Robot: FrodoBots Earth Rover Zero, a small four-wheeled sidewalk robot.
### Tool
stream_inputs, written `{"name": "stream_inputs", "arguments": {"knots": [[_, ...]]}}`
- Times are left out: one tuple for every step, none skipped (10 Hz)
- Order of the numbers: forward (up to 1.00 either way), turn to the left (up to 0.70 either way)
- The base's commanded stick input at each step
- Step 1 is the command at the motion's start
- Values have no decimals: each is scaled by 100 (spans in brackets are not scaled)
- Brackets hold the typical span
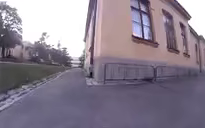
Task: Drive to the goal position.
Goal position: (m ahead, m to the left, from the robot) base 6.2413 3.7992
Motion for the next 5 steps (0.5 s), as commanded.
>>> {"name": "stream_inputs", "arguments": {"knots": [[85,27],[85,27],[85,27],[85,27],[85,27]]}}
